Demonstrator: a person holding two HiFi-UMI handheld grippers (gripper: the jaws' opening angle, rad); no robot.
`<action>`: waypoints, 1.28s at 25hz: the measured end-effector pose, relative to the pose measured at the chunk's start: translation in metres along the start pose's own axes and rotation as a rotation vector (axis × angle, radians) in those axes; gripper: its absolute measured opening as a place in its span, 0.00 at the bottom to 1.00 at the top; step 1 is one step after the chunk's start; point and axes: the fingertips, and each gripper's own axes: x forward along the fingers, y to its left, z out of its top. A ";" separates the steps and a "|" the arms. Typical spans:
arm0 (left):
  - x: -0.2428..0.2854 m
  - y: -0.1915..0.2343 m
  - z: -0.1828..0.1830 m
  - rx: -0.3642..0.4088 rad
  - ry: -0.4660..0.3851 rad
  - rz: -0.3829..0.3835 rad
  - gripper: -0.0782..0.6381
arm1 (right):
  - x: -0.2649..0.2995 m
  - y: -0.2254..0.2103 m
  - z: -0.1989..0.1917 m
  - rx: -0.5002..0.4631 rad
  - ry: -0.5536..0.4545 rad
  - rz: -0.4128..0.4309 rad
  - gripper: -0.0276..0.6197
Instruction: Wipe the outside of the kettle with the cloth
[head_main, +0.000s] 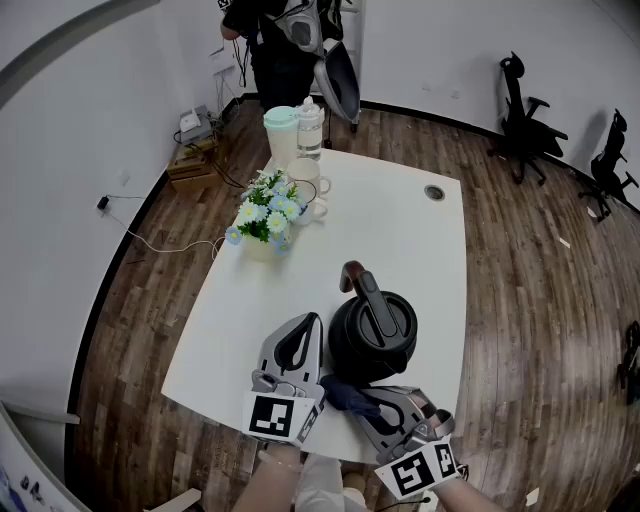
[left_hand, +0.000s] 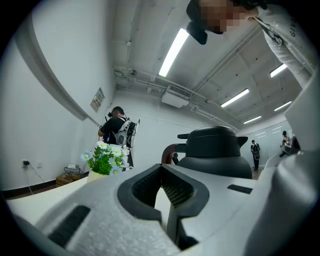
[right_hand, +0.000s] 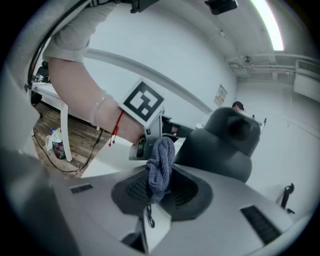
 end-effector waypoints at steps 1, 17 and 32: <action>0.001 -0.001 0.001 0.003 0.000 -0.002 0.12 | -0.009 -0.005 0.008 -0.010 -0.021 -0.012 0.14; 0.032 -0.009 0.033 0.070 0.008 -0.022 0.12 | -0.132 -0.177 0.091 0.013 -0.289 -0.367 0.14; 0.042 -0.008 0.021 0.037 0.012 -0.058 0.12 | -0.036 -0.191 -0.001 0.130 -0.031 -0.099 0.14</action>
